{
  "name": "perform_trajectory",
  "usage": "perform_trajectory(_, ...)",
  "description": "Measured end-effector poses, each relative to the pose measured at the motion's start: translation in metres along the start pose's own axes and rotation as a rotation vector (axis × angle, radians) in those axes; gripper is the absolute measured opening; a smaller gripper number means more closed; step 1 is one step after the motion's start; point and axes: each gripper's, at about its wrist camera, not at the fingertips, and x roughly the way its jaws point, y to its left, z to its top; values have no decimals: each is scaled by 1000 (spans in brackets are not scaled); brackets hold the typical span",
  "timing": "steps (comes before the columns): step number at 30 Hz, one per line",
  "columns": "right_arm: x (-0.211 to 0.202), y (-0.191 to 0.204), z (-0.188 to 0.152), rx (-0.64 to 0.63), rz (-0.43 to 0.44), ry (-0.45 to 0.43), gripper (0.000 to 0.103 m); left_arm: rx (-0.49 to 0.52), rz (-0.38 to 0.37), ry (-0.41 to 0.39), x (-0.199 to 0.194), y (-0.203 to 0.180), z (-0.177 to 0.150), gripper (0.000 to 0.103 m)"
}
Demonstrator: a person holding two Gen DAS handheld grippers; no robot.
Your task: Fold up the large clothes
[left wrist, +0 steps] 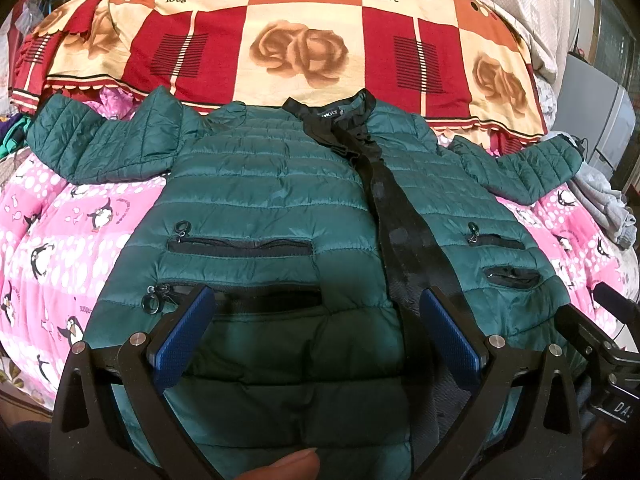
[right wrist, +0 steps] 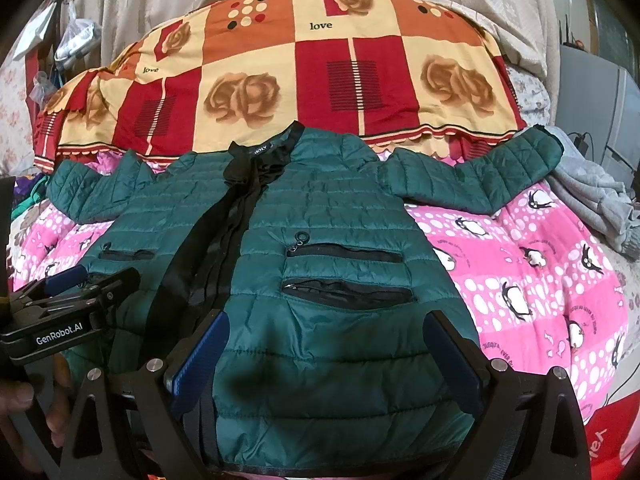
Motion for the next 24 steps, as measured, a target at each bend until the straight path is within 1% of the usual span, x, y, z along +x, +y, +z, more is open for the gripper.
perform_trajectory(24,0,-2,0,11,5,-3,97,0,9,12,2,2,0,103)
